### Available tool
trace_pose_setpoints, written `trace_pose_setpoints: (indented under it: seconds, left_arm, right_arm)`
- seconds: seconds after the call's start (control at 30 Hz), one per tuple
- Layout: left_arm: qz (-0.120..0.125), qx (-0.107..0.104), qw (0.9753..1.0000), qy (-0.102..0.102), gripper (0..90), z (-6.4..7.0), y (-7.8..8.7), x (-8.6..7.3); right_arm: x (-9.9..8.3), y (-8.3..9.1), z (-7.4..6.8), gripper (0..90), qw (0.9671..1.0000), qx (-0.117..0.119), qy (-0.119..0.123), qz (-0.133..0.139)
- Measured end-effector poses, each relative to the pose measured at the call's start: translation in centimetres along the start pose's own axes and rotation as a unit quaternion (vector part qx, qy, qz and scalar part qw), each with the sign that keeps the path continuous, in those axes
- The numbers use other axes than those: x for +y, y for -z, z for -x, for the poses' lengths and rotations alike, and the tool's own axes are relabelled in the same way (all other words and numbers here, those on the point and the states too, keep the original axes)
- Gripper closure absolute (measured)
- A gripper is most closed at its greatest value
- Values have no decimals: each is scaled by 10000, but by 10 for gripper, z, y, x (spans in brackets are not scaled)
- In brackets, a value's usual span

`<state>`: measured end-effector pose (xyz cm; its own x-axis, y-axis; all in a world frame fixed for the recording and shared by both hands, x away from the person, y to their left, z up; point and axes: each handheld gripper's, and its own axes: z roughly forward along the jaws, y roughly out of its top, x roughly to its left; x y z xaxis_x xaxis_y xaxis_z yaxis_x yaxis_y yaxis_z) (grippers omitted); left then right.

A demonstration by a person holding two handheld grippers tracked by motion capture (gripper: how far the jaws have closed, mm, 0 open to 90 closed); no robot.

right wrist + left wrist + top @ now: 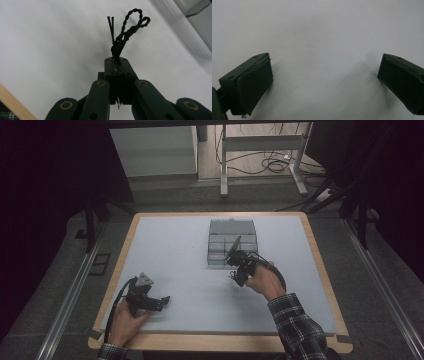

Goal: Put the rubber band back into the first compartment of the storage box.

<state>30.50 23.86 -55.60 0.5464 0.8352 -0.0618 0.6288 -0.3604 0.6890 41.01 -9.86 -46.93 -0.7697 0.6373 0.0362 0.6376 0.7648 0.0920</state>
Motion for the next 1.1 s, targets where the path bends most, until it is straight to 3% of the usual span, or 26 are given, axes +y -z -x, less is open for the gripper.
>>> trace_pose_setpoints:
  seconds: [0.3, 0.6, 1.1]
  left_arm:
    - [-2, 0, 10000, -1, 0, 0, 0, 0]
    - [0, 4, 10000, -18, 0, 0, 0, 0]
    - [20, 7, 10000, 2, 0, 0, 0, 0]
  right_arm:
    - [0, 15, -2, 859, 10000, 39, 21, 4]
    - [-1, 32, -3, 859, 9998, -3, -25, 216]
    - [0, 44, -3, 857, 9955, -14, -9, 946]
